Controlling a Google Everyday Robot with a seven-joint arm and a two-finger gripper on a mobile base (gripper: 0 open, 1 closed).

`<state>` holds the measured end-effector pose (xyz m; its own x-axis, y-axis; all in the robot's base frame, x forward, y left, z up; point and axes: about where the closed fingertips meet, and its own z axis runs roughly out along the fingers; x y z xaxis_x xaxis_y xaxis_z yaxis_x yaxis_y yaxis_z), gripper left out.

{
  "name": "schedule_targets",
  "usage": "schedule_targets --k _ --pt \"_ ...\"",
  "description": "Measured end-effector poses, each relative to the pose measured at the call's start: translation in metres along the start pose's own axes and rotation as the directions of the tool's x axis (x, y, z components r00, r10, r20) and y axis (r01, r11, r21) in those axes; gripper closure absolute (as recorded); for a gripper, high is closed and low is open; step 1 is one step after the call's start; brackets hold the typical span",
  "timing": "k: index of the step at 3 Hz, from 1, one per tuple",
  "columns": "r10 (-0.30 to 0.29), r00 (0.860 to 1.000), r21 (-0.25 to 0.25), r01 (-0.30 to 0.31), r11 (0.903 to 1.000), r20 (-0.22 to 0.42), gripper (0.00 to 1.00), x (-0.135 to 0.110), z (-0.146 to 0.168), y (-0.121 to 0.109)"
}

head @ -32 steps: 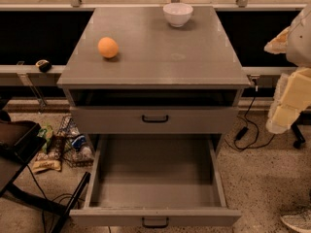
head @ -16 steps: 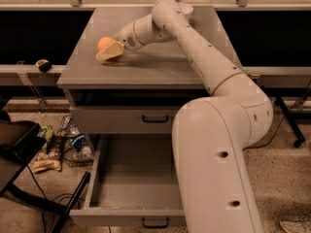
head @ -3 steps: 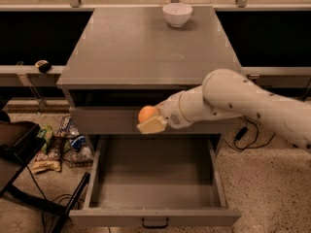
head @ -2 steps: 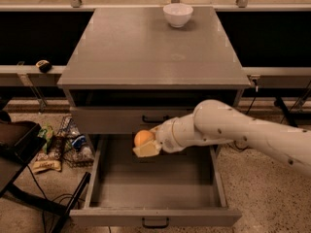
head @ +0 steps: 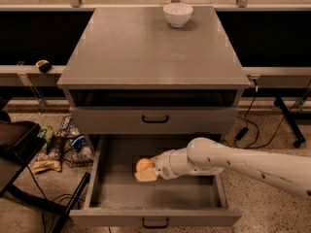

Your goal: Place orange into middle drawer

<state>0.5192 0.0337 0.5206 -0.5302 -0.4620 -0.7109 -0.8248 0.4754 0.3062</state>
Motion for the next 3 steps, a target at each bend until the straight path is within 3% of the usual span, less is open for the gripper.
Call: schedule_targets --k 1,2,3 --pt "-0.01 1.0 0.0 0.01 1.0 -0.001 1.0 0.001 0.001 -0.002" --pt "-0.075 0.997 0.003 0.075 0.9972 -0.009 1.0 0.008 0.011 -0.019" --pt "-0.17 0.985 0.03 0.17 0.985 0.013 1.0 0.025 0.01 -0.051"
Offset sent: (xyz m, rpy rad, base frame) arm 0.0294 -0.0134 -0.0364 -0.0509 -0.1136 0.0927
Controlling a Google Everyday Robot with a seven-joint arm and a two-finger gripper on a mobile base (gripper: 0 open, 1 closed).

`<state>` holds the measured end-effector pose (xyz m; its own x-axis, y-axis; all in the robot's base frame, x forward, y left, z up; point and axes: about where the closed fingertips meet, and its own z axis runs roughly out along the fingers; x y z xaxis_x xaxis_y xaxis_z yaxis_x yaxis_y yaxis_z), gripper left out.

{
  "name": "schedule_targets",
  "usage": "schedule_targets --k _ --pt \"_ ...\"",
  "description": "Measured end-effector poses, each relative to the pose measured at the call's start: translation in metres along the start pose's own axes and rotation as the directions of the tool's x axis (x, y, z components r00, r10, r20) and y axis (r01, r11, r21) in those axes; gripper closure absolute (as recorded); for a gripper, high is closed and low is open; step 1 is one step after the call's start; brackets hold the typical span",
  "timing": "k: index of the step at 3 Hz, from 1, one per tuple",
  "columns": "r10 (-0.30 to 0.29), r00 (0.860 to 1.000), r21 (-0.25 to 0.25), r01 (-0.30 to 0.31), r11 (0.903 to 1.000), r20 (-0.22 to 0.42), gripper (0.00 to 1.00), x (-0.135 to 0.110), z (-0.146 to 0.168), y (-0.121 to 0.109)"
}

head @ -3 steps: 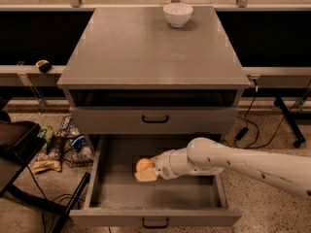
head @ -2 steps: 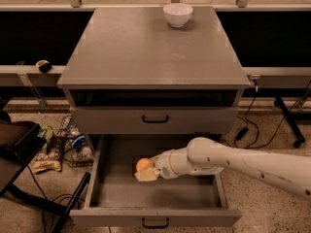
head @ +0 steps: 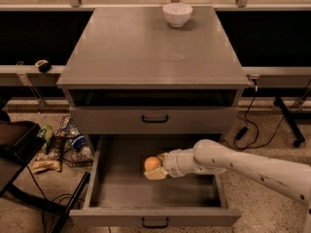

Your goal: Place orange into middle drawer

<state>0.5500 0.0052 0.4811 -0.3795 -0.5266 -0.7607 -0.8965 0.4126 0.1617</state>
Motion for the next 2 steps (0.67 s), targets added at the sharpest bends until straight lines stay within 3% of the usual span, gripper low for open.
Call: schedule_targets --k 1,2 --pt "-0.068 0.998 0.028 0.069 0.9972 -0.008 1.0 0.021 0.001 -0.029" --pt "-0.09 0.994 0.068 0.095 0.9932 -0.068 1.0 0.044 0.012 -0.051"
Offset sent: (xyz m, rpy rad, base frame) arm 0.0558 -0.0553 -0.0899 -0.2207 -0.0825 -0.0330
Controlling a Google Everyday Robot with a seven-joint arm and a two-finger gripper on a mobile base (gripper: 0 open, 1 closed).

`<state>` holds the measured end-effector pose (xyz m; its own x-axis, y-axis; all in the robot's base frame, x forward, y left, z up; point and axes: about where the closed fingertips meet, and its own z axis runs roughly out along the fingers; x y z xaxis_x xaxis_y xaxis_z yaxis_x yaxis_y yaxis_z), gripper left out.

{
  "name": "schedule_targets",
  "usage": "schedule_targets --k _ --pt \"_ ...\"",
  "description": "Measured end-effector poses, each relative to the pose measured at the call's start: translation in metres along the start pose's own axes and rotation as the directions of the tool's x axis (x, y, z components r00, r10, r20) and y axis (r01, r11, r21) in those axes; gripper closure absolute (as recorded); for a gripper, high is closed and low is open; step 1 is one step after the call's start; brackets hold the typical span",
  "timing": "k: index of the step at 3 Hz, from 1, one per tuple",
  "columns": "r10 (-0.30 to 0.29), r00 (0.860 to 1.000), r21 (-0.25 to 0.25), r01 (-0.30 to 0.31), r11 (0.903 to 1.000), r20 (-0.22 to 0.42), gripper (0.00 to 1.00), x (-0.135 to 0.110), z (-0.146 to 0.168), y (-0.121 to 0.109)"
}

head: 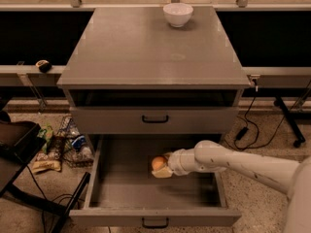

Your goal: Place orange into middle drawer

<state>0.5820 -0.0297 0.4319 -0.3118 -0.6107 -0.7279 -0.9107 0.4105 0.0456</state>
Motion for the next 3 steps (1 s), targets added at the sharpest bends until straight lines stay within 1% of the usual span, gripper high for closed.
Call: schedule_targets --k 1,2,3 --pt "0.008 0.997 0.031 -0.005 0.9995 -0.075 1.0 0.021 0.018 -0.009" --pt "0.027 0.992 0.042 -0.022 0.9989 -0.124 1.0 0.039 0.035 -0.009" --pt "0.077 0.993 0.007 -0.076 0.997 -0.09 1.0 0.054 0.052 -0.005"
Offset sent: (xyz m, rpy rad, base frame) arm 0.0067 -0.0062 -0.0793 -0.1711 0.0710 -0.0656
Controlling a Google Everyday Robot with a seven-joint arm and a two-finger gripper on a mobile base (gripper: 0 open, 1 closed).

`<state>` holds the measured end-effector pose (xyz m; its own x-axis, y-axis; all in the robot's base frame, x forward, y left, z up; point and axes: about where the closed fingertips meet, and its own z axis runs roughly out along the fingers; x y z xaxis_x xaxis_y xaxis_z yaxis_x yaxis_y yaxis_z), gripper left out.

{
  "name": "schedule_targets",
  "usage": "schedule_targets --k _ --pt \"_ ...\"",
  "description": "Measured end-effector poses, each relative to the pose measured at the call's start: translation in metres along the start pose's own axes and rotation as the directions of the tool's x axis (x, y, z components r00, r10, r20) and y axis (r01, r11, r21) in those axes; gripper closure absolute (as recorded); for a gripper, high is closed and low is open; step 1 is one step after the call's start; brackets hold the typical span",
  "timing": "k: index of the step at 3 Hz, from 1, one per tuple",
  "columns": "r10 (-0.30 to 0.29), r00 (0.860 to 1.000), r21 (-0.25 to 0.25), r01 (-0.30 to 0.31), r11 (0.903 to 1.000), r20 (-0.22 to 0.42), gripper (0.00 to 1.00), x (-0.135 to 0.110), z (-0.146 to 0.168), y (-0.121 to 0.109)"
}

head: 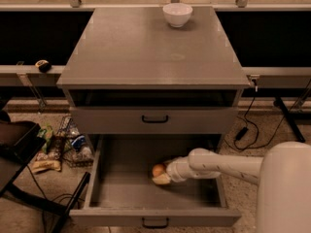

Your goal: Place orange into middle drawer

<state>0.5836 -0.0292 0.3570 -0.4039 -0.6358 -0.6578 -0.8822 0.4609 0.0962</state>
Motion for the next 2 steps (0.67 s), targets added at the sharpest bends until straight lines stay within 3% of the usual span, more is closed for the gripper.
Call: schedule_targets --k 1,2 --pt "0.0 1.0 0.0 0.0 1.0 0.0 0.85 -0.0007 -0.0006 0.0001" --pt "0.0 1.0 0.0 0.0 1.0 0.0 0.61 -0.0007 -0.0006 0.0001"
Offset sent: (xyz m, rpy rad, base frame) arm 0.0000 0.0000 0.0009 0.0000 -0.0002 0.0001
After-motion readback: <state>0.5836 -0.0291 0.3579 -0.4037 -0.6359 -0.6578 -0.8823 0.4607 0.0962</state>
